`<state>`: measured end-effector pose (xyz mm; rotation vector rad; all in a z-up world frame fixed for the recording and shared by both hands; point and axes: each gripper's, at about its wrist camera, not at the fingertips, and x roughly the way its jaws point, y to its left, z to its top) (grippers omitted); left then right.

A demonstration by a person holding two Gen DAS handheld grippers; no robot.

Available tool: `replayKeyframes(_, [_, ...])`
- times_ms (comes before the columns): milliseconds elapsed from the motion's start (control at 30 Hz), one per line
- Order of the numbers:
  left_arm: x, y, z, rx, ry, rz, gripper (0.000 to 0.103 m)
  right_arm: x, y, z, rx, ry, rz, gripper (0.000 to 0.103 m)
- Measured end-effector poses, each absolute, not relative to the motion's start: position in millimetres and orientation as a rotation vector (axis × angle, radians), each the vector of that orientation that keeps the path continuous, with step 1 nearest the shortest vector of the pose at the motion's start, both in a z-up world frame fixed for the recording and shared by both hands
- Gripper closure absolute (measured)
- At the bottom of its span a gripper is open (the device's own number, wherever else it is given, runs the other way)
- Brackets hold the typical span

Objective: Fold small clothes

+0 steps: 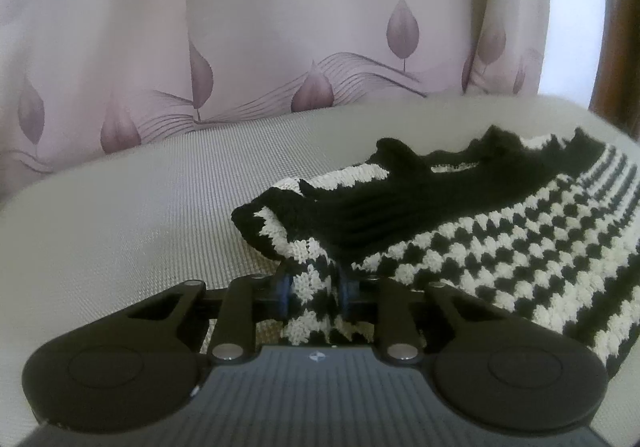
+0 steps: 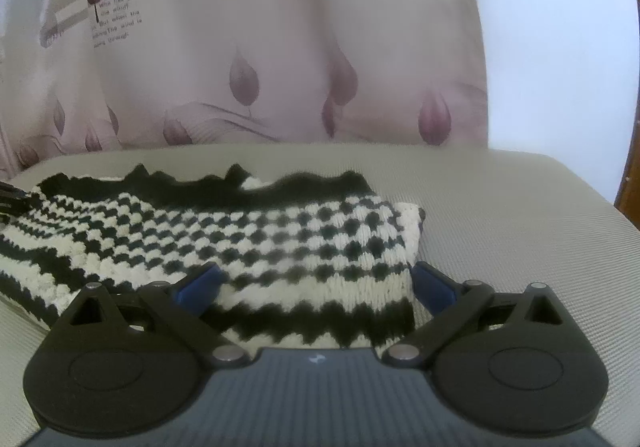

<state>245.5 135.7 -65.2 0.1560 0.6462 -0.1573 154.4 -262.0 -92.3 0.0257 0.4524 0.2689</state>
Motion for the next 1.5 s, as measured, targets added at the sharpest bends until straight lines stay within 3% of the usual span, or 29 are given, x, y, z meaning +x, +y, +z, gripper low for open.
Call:
replayKeyframes(600, [251.6,96.9,-52.9,0.274,0.720,-0.045,0.086,142.8,-279.3,-88.0,0.135,0.367,0.312,0.000])
replayKeyframes(900, [254.4,80.7,-14.2,0.078,0.740,-0.106,0.087,137.9,-287.5,-87.4,0.185,0.340,0.324,0.000])
replayKeyframes(1133, [254.6,25.7,19.5,-0.041,0.756,-0.210,0.088,134.9,-291.3,-86.7,0.211,0.323,0.332,0.000])
replayKeyframes(1500, [233.7,-51.9,13.2,-0.335,0.751,-0.312,0.089,132.8,-298.4,-85.4,0.265,0.309,0.344,0.000])
